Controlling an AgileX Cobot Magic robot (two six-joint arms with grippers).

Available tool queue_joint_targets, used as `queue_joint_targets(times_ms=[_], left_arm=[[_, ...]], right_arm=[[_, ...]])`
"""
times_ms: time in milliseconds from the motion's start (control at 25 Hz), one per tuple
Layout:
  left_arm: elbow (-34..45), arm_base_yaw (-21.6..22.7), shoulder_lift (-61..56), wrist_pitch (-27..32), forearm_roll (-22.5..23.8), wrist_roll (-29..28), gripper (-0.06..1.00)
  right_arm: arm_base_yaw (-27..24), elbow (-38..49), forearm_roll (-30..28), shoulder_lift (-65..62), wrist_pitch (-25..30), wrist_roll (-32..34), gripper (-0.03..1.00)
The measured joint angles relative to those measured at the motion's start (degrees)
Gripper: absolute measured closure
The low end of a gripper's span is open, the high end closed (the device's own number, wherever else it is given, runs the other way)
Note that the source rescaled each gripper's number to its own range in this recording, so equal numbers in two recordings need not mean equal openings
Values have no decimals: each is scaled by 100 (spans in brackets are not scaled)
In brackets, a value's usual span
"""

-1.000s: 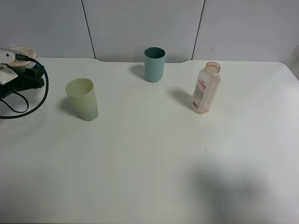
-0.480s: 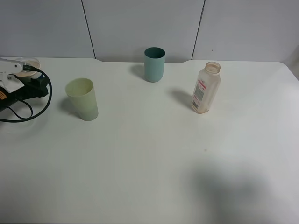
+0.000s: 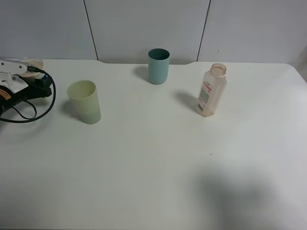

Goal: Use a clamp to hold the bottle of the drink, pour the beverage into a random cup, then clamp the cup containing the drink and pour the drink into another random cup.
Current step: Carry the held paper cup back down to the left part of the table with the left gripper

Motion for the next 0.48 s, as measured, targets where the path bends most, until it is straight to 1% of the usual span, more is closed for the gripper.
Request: queue_joint_targets(times_ms=[240,480], left_arm=[[-243,0,171,0,12,-21,92],[-504,-38,394,0,83,-227,92]], right_arm=[[0,0,0,0,0,0,-3],[0,0,0,0,0,0,-3]])
